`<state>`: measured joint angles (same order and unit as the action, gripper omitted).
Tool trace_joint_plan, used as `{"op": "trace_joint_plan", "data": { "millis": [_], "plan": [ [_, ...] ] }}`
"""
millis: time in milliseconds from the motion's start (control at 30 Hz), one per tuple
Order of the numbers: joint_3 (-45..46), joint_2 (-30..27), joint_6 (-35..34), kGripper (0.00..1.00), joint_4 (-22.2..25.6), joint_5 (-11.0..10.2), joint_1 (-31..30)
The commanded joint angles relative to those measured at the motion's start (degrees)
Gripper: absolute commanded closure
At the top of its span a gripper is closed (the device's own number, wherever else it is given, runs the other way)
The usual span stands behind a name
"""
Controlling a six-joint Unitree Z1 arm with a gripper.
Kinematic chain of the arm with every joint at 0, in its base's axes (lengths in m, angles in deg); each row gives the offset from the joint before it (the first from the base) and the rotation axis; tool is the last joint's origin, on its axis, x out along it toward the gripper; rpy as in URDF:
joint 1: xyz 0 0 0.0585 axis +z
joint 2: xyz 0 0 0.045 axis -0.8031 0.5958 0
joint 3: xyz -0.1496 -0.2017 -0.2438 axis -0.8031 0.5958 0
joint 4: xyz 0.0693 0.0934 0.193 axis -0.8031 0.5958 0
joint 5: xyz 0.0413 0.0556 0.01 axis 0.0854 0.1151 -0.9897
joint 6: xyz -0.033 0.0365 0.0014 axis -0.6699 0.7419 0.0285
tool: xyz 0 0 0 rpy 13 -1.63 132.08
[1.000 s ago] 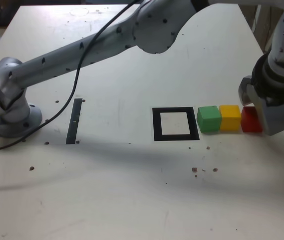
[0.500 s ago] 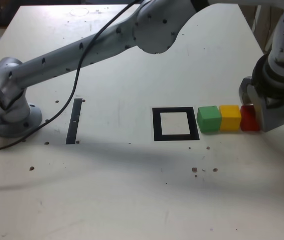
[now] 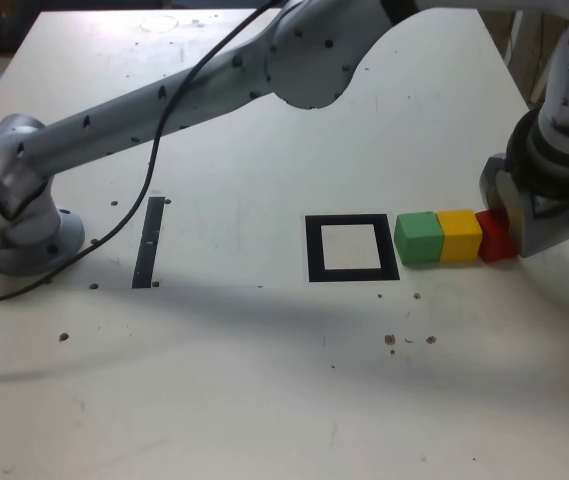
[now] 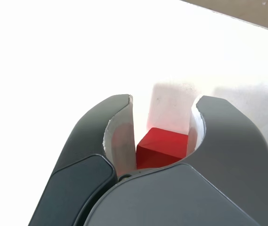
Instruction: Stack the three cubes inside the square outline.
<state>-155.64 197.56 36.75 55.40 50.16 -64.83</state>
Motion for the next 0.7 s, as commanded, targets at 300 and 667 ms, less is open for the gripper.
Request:
{"op": "trace_joint_plan", "data": {
  "millis": [300,667],
  "plan": [
    [-0.36,-2.13,-1.15,0.64,0.47,-2.81,-1.27],
    [5.75,-11.55,-5.27,0.64,1.07,-6.08,-1.16]
  ]
}}
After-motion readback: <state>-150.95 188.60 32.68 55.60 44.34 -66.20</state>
